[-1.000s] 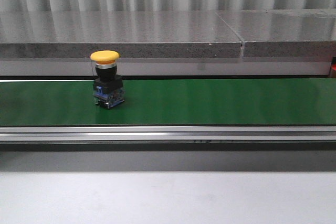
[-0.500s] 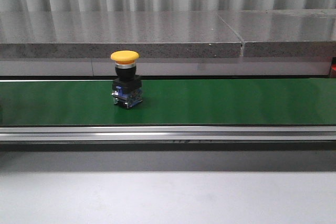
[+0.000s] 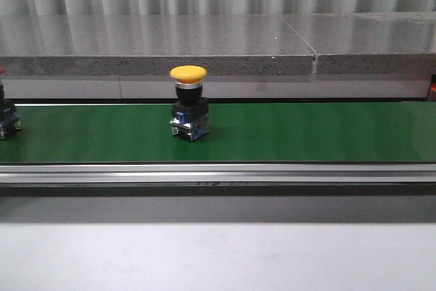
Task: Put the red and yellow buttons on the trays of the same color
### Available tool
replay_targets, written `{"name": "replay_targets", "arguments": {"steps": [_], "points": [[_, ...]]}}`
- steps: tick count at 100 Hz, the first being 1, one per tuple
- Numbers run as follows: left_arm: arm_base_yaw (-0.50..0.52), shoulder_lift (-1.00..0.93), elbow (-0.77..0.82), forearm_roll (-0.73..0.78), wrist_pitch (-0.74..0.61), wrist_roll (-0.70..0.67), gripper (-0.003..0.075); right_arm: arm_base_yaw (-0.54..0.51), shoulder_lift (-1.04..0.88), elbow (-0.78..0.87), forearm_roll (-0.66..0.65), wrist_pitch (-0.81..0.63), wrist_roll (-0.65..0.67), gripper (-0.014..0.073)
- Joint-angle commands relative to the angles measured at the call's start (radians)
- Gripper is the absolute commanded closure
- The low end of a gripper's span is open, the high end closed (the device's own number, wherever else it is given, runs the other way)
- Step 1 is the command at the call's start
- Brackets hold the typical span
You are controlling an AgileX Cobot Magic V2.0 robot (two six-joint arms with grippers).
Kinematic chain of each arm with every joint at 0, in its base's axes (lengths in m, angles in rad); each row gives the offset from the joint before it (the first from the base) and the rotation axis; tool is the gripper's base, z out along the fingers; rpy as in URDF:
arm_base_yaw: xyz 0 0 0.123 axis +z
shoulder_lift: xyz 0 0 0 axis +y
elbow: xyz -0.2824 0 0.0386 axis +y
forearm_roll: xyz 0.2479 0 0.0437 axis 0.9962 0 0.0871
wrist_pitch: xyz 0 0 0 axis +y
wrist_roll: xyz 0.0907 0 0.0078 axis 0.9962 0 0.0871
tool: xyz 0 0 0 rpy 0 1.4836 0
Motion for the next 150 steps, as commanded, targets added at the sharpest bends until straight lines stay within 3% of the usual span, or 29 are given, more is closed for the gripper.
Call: {"name": "replay_targets", "arguments": {"steps": [1,48,62,150], "points": [[0.006,-0.078,0.039,-0.018,-0.095,0.005,0.0740,-0.001,-0.016,-0.005,-0.002,-0.082,-0.010,0.0660],[0.029,-0.393,0.236,-0.018,-0.093,0.005,0.0740,-0.001,-0.016,-0.005,-0.002,-0.082,-0.010,0.0660],[0.029,-0.404,0.236,-0.018,-0.042,0.005,0.0740,-0.001,-0.016,-0.005,-0.002,-0.082,-0.010,0.0660],[0.029,-0.404,0.236,-0.018,-0.044,0.005,0.0740,-0.001,-0.016,-0.005,-0.002,-0.081,-0.010,0.0660]]}}
